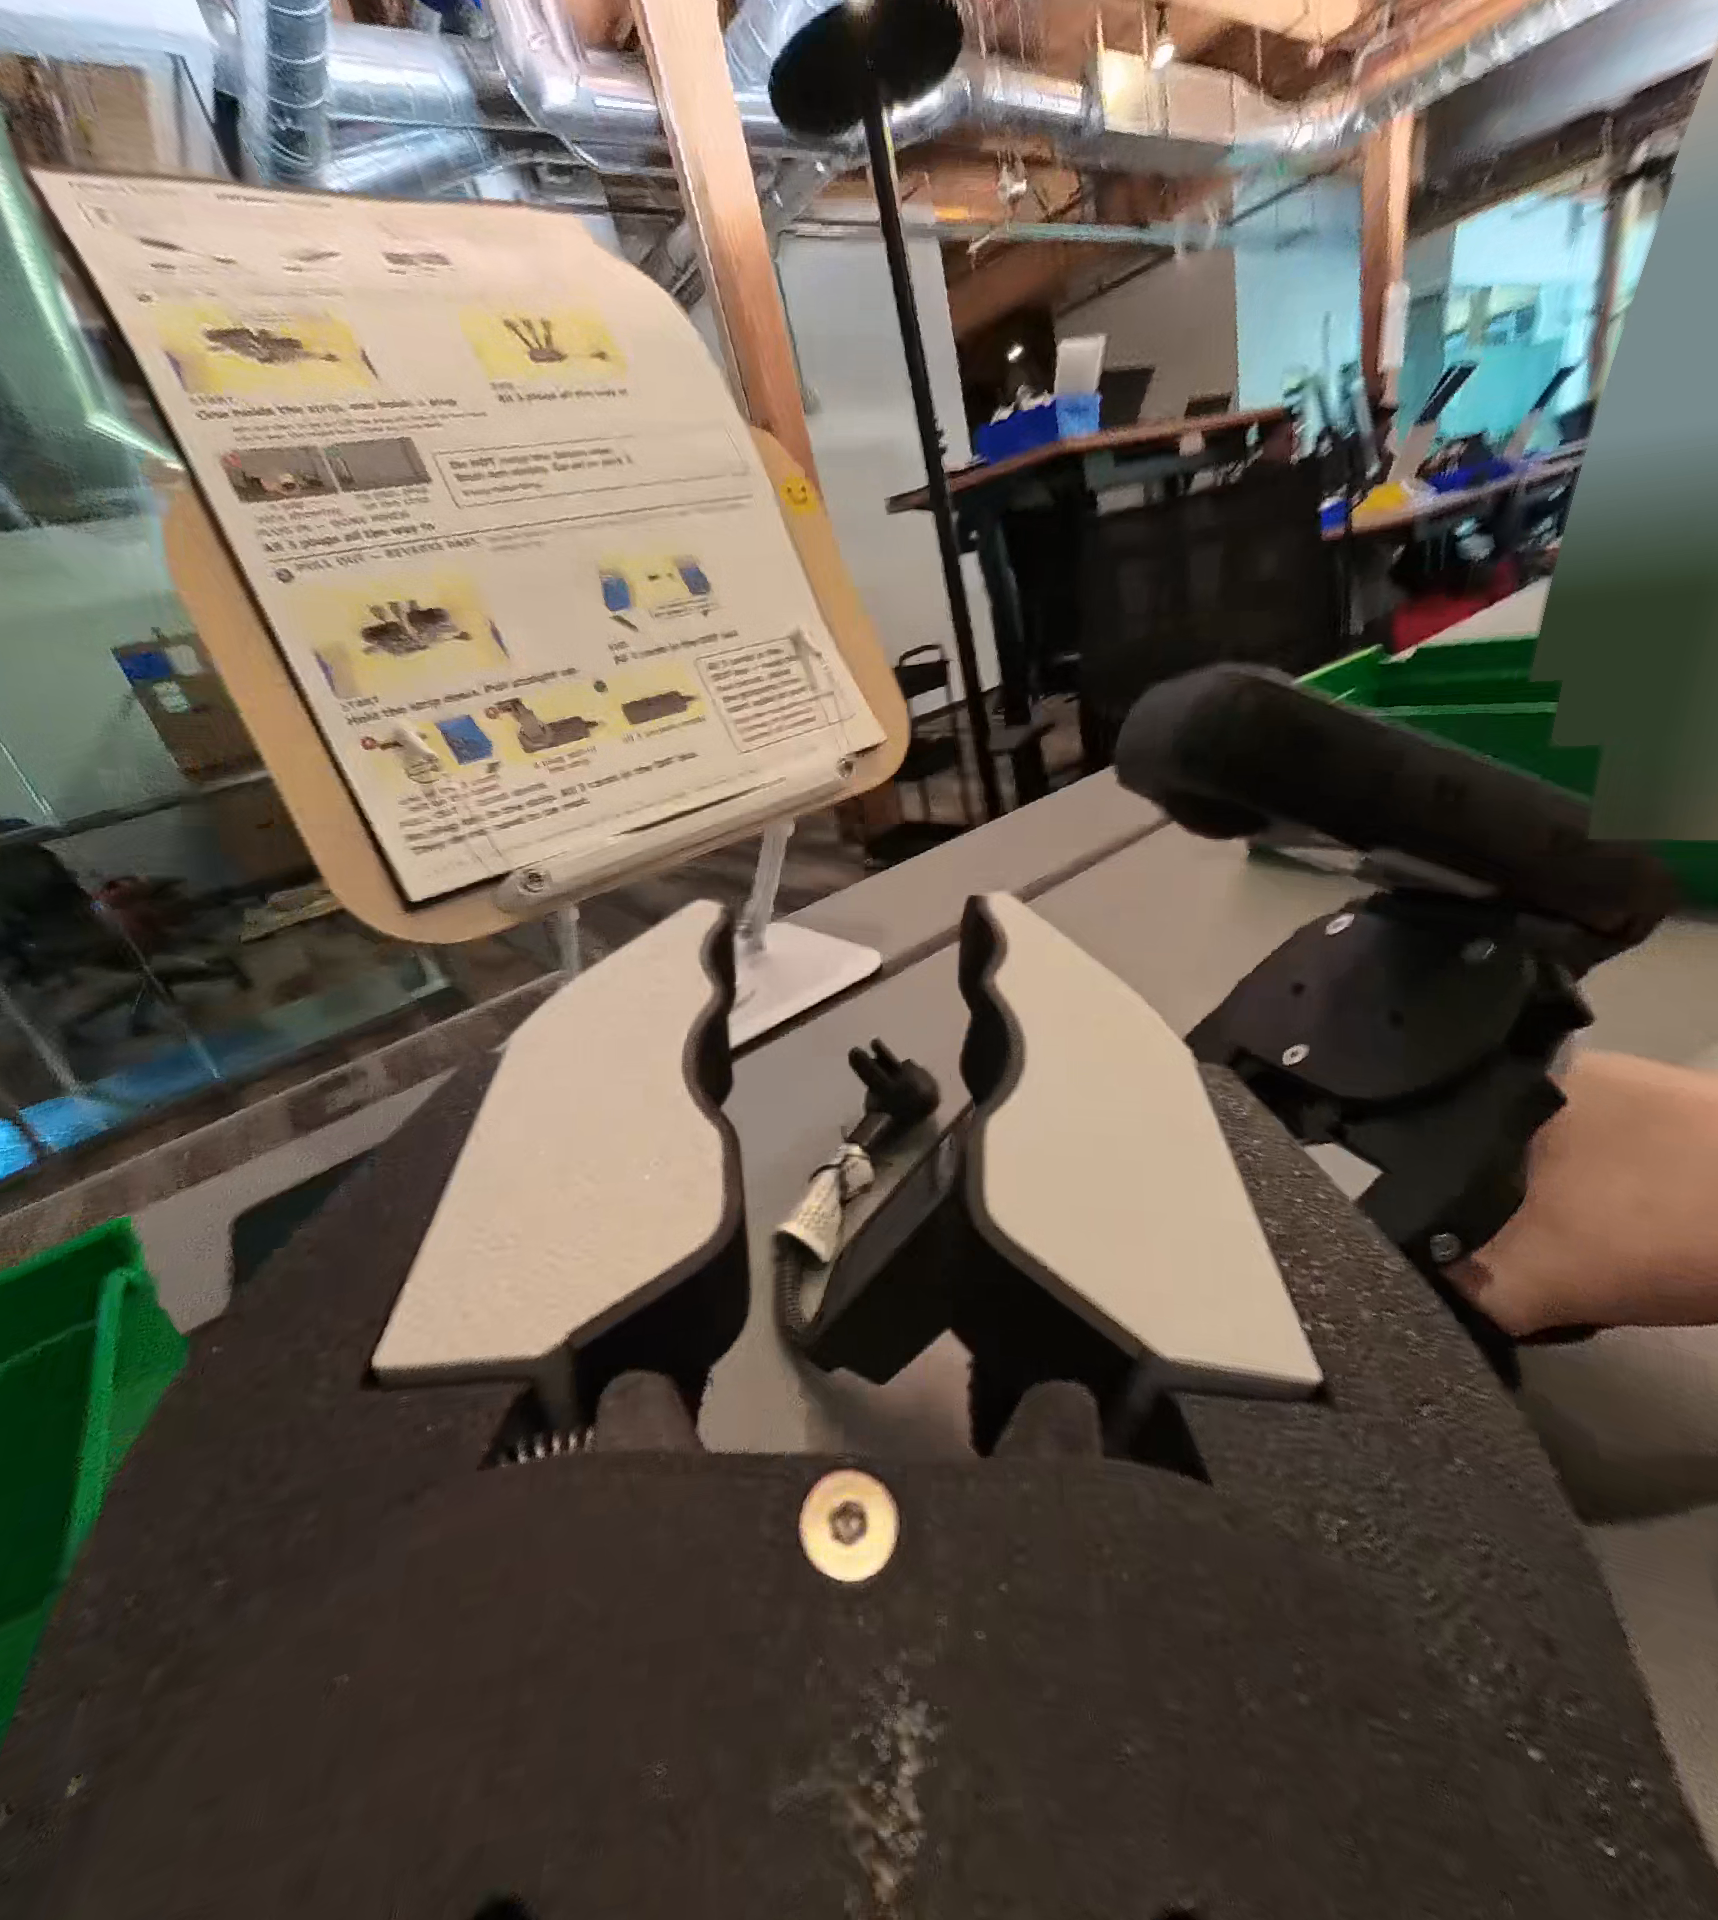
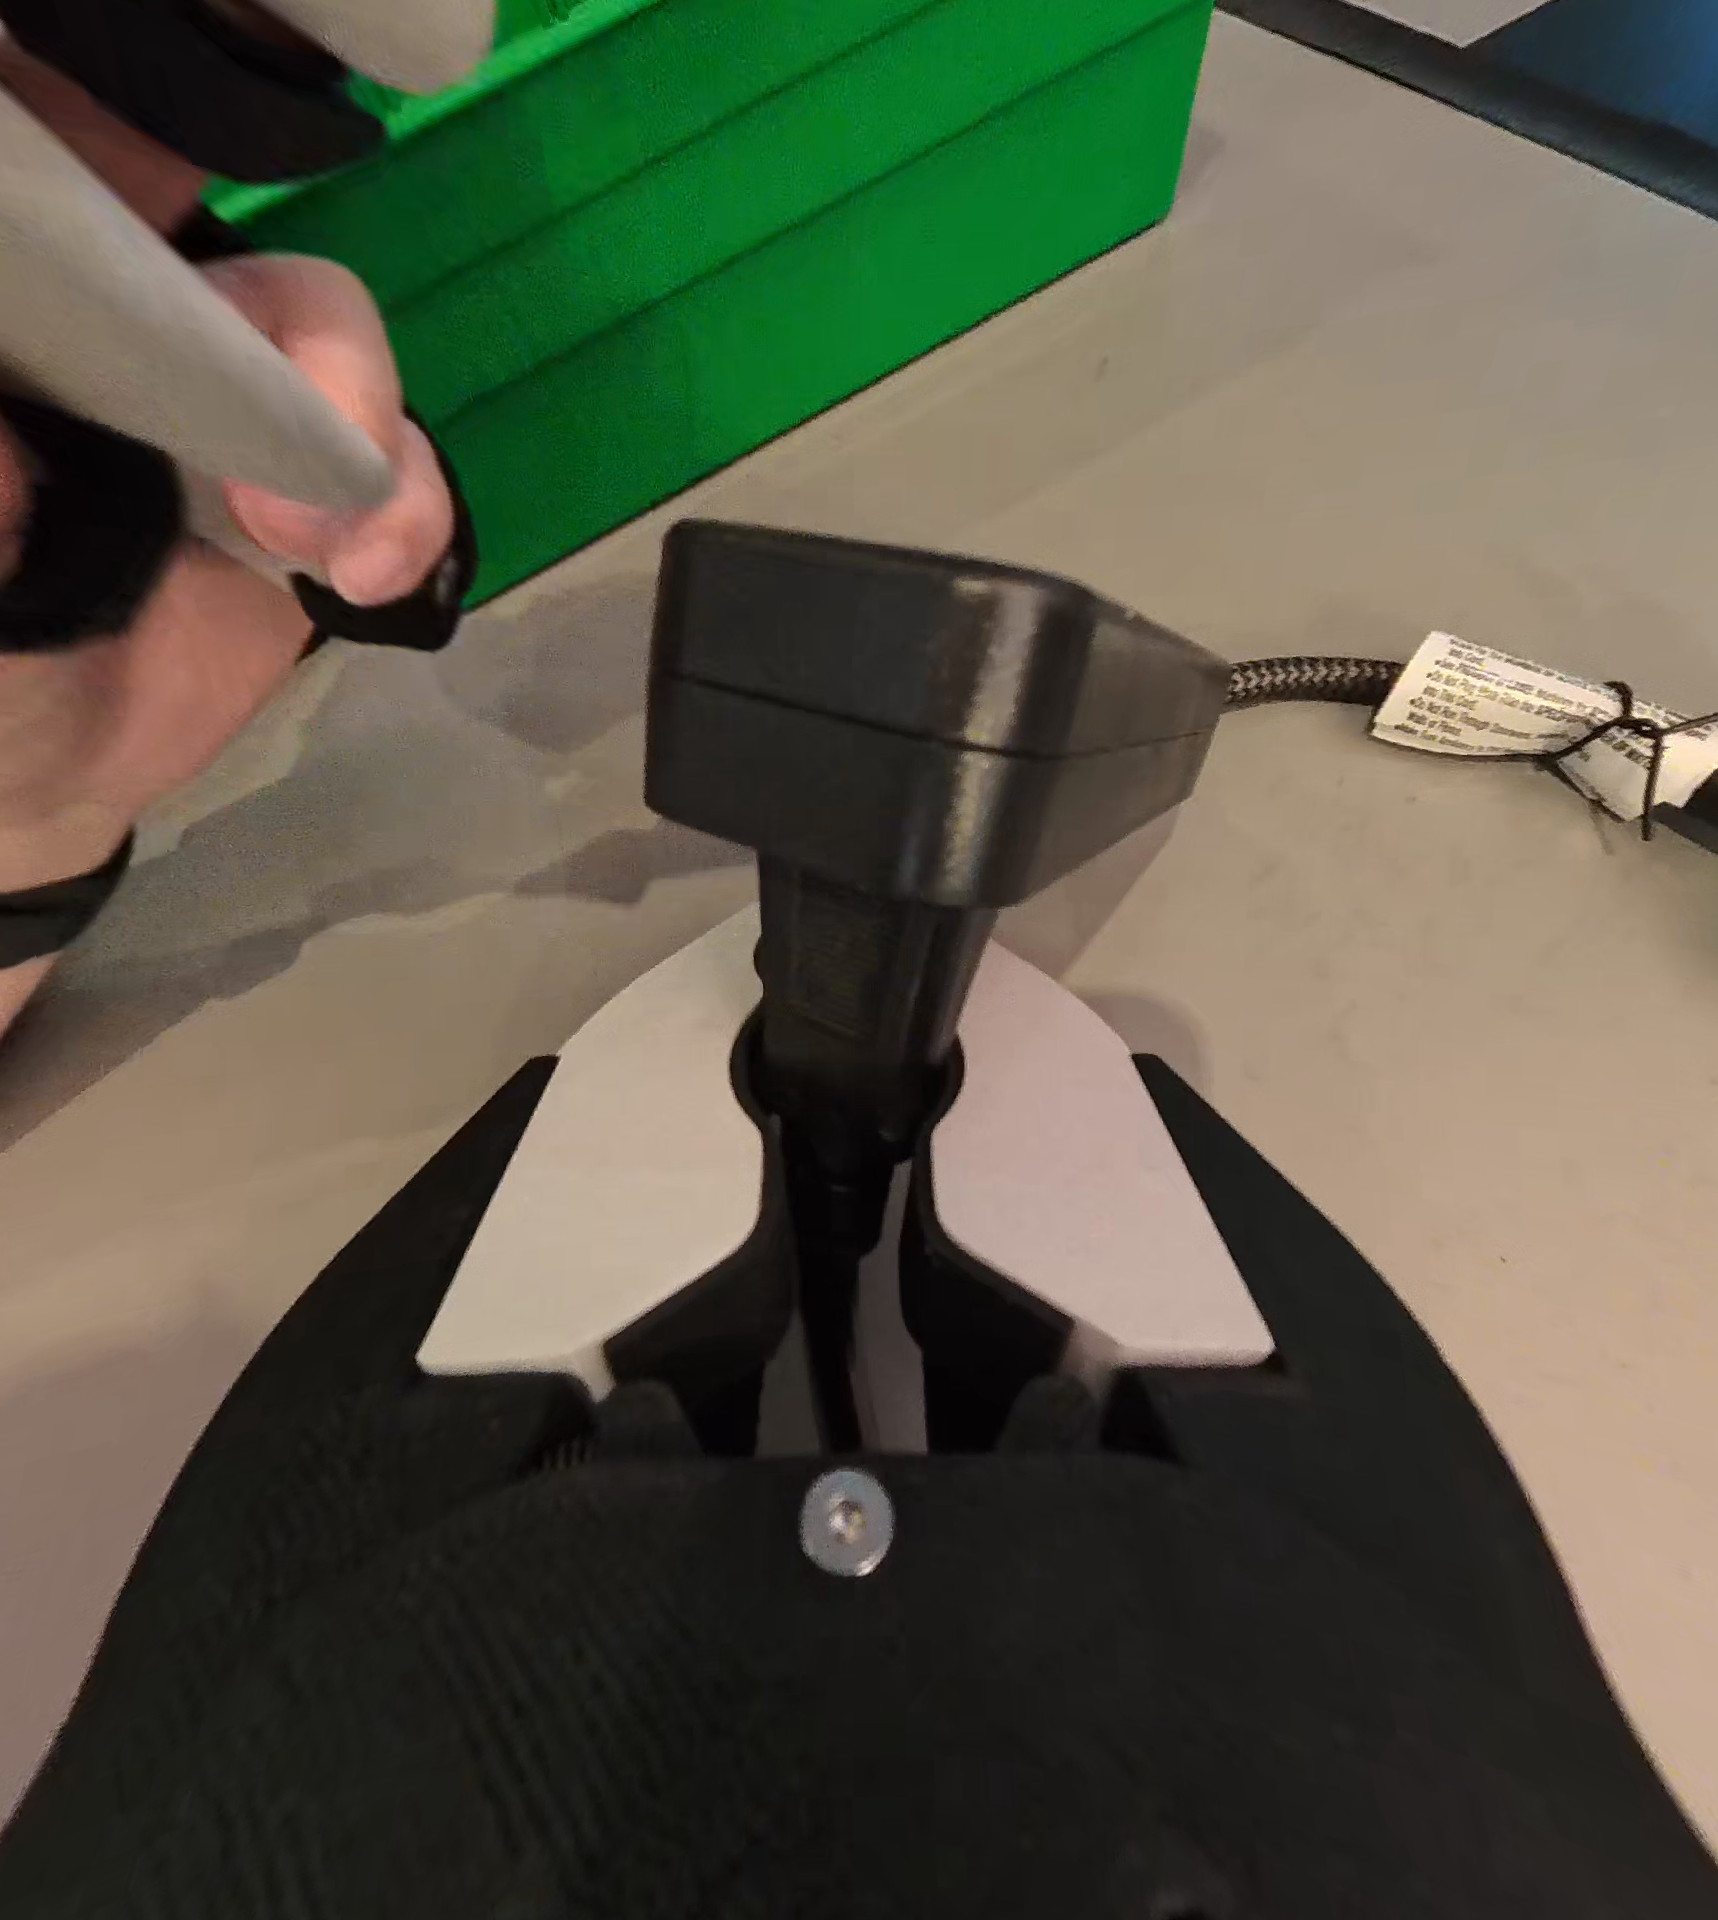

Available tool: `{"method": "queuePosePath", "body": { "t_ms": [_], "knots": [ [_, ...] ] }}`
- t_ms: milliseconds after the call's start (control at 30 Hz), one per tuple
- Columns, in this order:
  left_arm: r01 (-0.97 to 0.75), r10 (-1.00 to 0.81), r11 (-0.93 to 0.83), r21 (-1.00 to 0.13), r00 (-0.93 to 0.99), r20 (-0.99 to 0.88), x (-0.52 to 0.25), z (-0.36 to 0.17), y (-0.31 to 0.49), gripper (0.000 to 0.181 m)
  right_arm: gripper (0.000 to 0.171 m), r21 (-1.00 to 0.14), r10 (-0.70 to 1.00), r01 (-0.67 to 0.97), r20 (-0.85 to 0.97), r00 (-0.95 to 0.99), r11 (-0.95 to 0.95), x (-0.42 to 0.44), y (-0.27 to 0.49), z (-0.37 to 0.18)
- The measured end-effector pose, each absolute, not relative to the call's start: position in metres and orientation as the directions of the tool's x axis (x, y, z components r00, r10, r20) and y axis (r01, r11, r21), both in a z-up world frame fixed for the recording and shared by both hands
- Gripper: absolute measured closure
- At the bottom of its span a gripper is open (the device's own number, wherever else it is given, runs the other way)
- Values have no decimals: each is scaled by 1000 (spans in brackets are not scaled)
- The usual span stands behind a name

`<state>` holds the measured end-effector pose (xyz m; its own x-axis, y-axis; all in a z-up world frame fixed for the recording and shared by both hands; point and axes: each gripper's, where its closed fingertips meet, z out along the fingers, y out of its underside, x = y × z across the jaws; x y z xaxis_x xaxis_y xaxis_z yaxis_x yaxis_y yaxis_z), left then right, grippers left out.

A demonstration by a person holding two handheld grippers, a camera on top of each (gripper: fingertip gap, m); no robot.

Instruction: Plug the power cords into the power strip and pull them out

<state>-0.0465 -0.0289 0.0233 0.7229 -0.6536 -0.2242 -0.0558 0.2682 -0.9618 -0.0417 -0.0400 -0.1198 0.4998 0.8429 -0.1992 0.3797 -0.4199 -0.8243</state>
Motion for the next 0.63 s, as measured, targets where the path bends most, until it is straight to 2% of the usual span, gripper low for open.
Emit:
{"method": "queuePosePath", "body": {
  "t_ms": [100,167,300,367,433,533,633],
  "knots": [
    [-14,-857,192,-981,485,-174,-28,20,-60,181,151,-820,841,387,-195,504,-422,-42,-40,-120],
    [-21,-943,104,-994,315,-105,-23,14,-78,181,151,-823,837,366,-217,502,-434,-42,-38,-118],
    [-81,-953,110,-991,274,-129,-10,-4,-80,181,151,-828,830,345,-232,508,-442,-40,-36,-116],
    [-224,-962,87,-971,234,-140,6,-29,-84,181,151,-830,828,355,-208,520,-431,-41,-35,-118],
    [-362,-933,54,-931,314,-176,12,-52,-68,181,151,-832,827,363,-186,531,-420,-43,-35,-119],
    [-272,-856,126,-954,457,-243,14,-43,-49,181,150,-831,817,363,-174,550,-422,-44,-34,-120],
    [-386,-793,270,-882,430,-432,14,-50,-49,181,150,-827,809,360,-177,561,-432,-45,-32,-122]
  ]
}}
